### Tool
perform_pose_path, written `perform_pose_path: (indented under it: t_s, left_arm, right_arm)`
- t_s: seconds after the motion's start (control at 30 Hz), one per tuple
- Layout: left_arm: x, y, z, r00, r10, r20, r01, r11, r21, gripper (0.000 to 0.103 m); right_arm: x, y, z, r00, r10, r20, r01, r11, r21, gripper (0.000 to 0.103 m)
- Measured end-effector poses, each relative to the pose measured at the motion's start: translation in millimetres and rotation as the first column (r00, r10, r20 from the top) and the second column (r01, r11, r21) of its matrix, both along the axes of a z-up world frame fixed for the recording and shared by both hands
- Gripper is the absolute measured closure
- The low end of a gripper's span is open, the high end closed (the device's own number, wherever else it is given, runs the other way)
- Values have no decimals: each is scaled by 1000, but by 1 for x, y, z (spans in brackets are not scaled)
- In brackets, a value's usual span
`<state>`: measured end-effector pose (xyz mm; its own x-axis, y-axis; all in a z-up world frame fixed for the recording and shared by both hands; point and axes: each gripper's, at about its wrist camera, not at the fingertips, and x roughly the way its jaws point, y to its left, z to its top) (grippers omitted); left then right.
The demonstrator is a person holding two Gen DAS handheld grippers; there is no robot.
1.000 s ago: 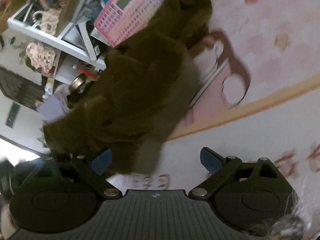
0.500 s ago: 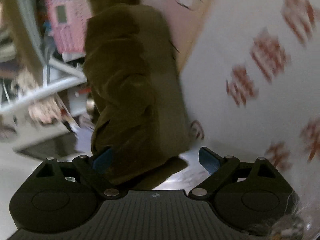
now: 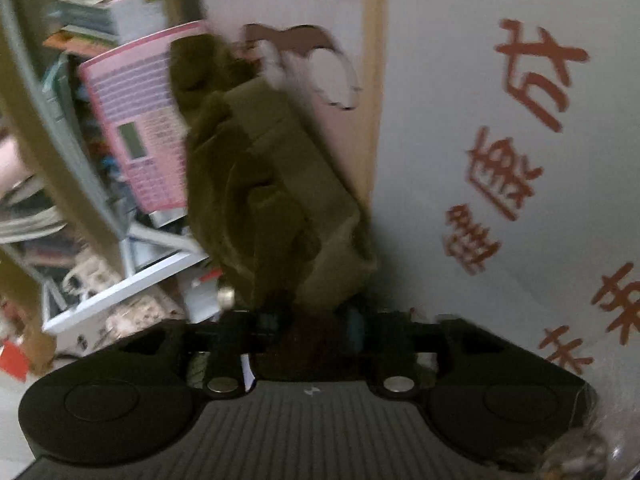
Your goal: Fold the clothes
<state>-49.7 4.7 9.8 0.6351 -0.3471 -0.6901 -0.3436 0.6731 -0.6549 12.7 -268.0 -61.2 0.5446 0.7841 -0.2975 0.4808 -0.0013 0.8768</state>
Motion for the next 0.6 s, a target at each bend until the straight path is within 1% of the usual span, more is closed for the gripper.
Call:
perform_pose_path:
  t_s: [0.03, 0.07, 0.1, 0.13, 0.17, 0.2, 0.23, 0.27, 0.3, 0.37, 0.43, 0.5, 0.57, 0.6]
  left_arm:
    - [0, -1, -1, 1000, -4, -6, 4, 1000, -1, 95]
    - [0, -2, -2, 1000, -8, -13, 8, 1000, 6, 95]
    - [1, -2, -2, 1000, -12, -21, 12, 1000, 25, 90]
    - [2, -2, -1, 999, -19, -30, 20, 999, 48, 88]
    - [3, -2, 0, 999, -31, -45, 35, 996, 83, 79]
    - [2, -3, 0, 997, -44, -71, 53, 989, 135, 69]
    - [2, -5, 1, 994, -56, -98, 75, 978, 195, 63]
    - [1, -6, 2, 991, -72, -116, 99, 964, 246, 60]
    - [1, -6, 3, 987, -90, -130, 125, 950, 288, 54]
    - [-2, -4, 3, 982, -125, -140, 164, 933, 320, 53]
    - [-3, 2, 1, 980, -133, -148, 176, 929, 325, 52]
    - [-2, 8, 1, 981, -127, -145, 168, 930, 326, 52]
    - [0, 12, 4, 985, -113, -128, 149, 933, 326, 52]
    - [2, 14, 6, 988, -108, -112, 139, 936, 325, 52]
  right_arm:
    - [2, -2, 1, 1000, -10, 5, 10, 1000, -13, 66]
    - [3, -5, 2, 1000, -20, 11, 20, 999, -25, 82]
    - [5, -7, 4, 999, -30, 17, 31, 999, -38, 85]
    - [7, -9, 5, 999, -40, 23, 41, 998, -51, 86]
    - [9, -11, 6, 998, -49, 28, 51, 997, -63, 88]
    - [10, -14, 7, 998, -59, 35, 62, 995, -76, 90]
    - [10, -20, 9, 996, -70, 50, 74, 993, -87, 90]
    - [9, -31, 15, 992, -85, 90, 94, 990, -108, 90]
    - [11, -43, 26, 985, -98, 145, 119, 982, -144, 91]
    - [15, -64, 48, 960, -116, 254, 172, 963, -210, 91]
    - [23, -81, 76, 920, -107, 377, 228, 929, -293, 92]
    - [31, -93, 107, 865, -67, 497, 284, 882, -376, 92]
    - [42, -105, 144, 795, -18, 607, 346, 835, -428, 93]
    - [48, -109, 165, 752, -4, 659, 380, 819, -430, 93]
